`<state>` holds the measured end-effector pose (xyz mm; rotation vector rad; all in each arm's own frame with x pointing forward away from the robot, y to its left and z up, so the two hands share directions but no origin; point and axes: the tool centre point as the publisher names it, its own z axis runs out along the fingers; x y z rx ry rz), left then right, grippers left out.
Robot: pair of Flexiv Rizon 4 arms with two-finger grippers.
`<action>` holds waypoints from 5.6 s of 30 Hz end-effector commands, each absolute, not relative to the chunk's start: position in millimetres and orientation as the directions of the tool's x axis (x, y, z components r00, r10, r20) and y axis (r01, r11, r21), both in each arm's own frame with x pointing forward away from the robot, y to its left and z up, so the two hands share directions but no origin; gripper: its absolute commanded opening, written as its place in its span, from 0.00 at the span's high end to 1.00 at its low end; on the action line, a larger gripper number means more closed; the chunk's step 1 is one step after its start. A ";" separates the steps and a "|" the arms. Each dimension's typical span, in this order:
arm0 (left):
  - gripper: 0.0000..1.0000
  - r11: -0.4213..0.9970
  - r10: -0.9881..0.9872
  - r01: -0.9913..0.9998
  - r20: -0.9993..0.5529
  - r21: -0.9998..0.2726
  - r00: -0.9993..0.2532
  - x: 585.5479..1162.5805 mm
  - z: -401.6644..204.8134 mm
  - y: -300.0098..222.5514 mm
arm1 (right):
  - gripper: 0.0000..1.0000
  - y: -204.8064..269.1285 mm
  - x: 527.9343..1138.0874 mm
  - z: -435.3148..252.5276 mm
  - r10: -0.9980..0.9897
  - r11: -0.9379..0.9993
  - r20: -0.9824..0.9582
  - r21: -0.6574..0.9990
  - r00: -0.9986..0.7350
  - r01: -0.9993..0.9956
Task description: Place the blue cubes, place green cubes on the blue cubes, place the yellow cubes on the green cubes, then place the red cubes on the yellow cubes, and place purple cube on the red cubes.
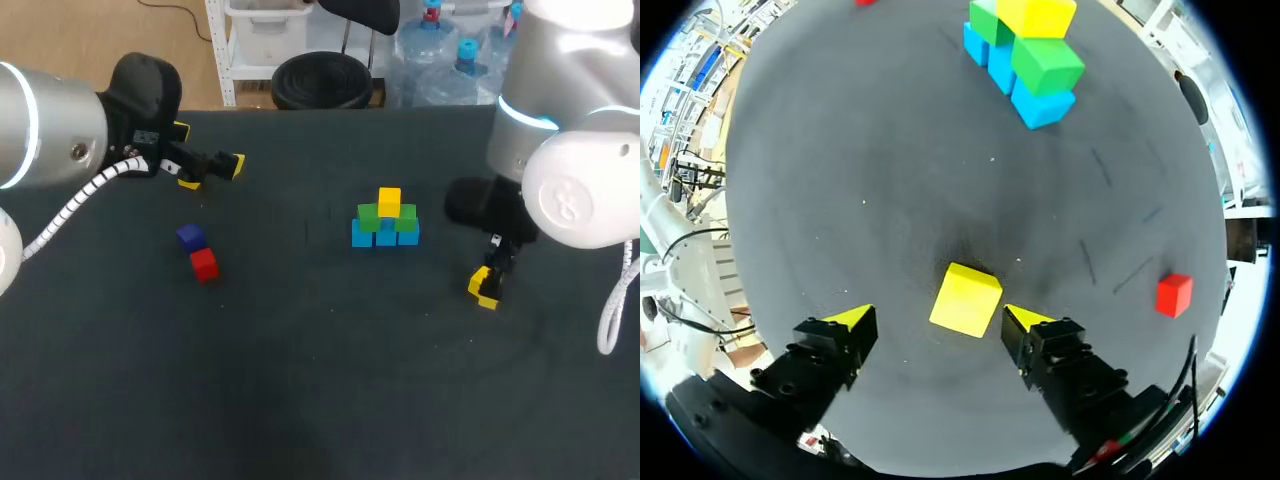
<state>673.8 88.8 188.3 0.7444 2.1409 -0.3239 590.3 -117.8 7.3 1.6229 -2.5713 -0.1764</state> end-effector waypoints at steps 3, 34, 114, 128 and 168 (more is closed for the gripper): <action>0.00 0.792 0.396 0.610 -0.781 0.025 -0.482 674.1 187.5 88.5 | 0.45 -111.9 596.1 -2.5 -0.904 0.425 0.032 0.158 -0.426 -0.891; 0.00 0.792 0.396 0.610 -0.781 0.025 -0.482 674.1 187.5 88.5 | 1.00 -86.6 623.8 83.2 -0.971 0.231 -0.051 0.025 -0.232 -0.973; 0.00 0.792 0.396 0.610 -0.781 0.025 -0.482 674.1 187.5 88.5 | 1.00 -33.1 713.3 57.5 -1.000 0.019 -0.011 0.031 -0.019 -0.999; 0.00 0.792 0.396 0.610 -0.781 0.025 -0.482 674.1 187.5 88.5 | 1.00 -29.9 715.6 52.5 -1.000 0.010 -0.007 0.041 -0.010 -0.999; 0.00 0.792 0.396 0.610 -0.781 0.025 -0.482 674.1 187.5 88.5 | 0.00 -30.5 714.3 48.1 -0.999 -0.001 -0.034 0.069 -0.001 -0.998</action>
